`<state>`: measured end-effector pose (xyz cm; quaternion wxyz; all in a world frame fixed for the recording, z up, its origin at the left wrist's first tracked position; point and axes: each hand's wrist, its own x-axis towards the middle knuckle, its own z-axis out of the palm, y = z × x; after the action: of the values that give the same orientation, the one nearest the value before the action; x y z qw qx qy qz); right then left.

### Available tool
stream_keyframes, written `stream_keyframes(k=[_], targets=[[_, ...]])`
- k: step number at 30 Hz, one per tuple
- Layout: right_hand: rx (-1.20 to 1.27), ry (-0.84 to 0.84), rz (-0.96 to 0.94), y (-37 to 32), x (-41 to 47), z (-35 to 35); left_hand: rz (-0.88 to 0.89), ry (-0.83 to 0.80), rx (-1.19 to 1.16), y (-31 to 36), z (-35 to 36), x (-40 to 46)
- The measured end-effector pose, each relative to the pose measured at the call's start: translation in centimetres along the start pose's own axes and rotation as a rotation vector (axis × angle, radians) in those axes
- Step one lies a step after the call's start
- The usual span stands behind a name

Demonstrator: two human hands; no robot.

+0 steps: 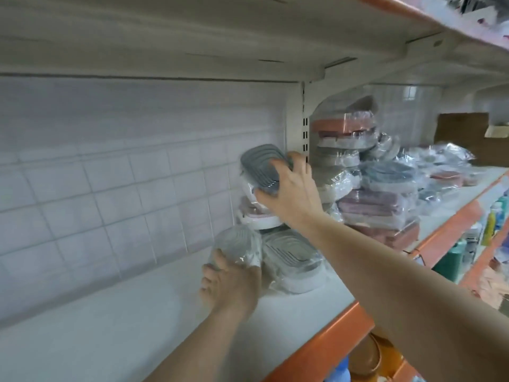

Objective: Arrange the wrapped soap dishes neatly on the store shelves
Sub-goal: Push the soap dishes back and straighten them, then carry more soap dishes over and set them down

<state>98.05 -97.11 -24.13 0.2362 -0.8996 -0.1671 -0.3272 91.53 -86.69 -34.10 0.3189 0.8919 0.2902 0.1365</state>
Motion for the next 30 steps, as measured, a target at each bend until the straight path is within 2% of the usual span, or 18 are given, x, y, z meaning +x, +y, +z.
stream_keyframes(k=[2,4,6,9,12,16,20,26,30], targets=[[-0.055,-0.084,-0.039,-0.3,0.9,2.2,0.091,0.032,0.224,-0.7,-0.2,0.1],[-0.209,-0.256,-0.019,-0.3,1.7,3.9,0.169,0.023,0.279,-1.3,-0.8,0.4],[-0.305,-0.406,0.022,-0.8,2.3,4.1,0.217,-0.064,0.188,-1.6,-1.7,0.8],[-0.304,-0.478,-0.026,-1.5,2.1,3.1,0.201,-0.240,0.047,-1.6,-3.5,1.4],[-0.360,-0.544,-0.103,-1.6,0.4,2.1,0.244,-0.239,0.041,-1.4,-5.4,0.8],[-0.371,-0.492,-0.053,-2.4,-2.1,0.1,0.403,-0.099,0.142,-1.5,-8.6,-1.7],[-0.351,-0.509,-0.059,-5.7,-4.2,-4.2,0.486,-0.042,0.184,-2.7,-13.3,-4.9],[-0.233,-0.500,-0.125,-15.3,-10.3,-11.5,0.601,0.072,0.155,-5.7,-23.4,-12.0],[-0.116,-0.472,-0.179,-24.0,-16.1,-16.2,0.665,0.185,0.120,-11.4,-31.9,-18.2]])
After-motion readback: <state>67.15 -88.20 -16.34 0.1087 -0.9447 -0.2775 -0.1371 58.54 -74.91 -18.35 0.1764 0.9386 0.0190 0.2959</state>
